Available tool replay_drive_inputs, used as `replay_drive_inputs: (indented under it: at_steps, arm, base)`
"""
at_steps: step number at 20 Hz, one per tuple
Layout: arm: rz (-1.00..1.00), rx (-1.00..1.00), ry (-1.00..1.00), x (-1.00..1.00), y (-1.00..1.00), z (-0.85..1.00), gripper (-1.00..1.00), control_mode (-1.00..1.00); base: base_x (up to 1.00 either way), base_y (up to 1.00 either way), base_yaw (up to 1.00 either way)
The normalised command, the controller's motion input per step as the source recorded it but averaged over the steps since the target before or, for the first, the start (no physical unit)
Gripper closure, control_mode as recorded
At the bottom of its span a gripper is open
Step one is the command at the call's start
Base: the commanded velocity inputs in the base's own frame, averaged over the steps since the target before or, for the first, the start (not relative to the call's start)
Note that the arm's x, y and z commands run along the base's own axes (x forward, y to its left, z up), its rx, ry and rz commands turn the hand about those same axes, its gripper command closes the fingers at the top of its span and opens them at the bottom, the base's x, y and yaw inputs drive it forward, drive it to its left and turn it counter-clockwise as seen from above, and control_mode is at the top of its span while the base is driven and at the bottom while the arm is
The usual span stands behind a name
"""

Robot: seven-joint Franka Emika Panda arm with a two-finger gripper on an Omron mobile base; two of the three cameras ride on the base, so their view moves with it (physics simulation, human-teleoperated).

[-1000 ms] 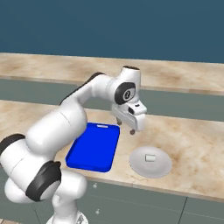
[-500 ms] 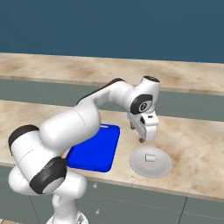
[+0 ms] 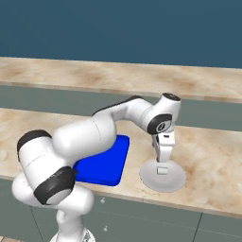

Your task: Move the dessert items from the plates to the tray.

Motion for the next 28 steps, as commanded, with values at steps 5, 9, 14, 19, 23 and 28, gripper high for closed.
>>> replay_drive_inputs:
  at_steps: [5, 9, 14, 19, 23, 28]
  arm:
    - [-0.24, 0.0, 0.14, 0.25, -0.22, -0.29, -1.0, -1.0]
    - [-0.22, 0.0, 0.17, 0.21, -0.15, -0.26, -1.0, -1.0]
    - [-0.07, 0.01, 0.06, 0.0, -0.21, -0.28, -1.0, -1.0]
    - [-0.01, 0.09, -0.09, 0.0, -0.17, -0.29, -1.0, -1.0]
    - [0.0, 0.09, -0.22, 0.07, -0.01, -0.26, -1.0, -1.0]
    - [-0.02, 0.05, -0.14, 0.16, 0.0, -0.24, -1.0, -1.0]
  base:
    - [0.0, 0.0, 0.0]
    - [0.0, 0.0, 0.0]
    - [0.0, 0.0, 0.0]
    - [0.0, 0.0, 0.0]
    - [0.0, 0.0, 0.0]
    - [0.0, 0.0, 0.0]
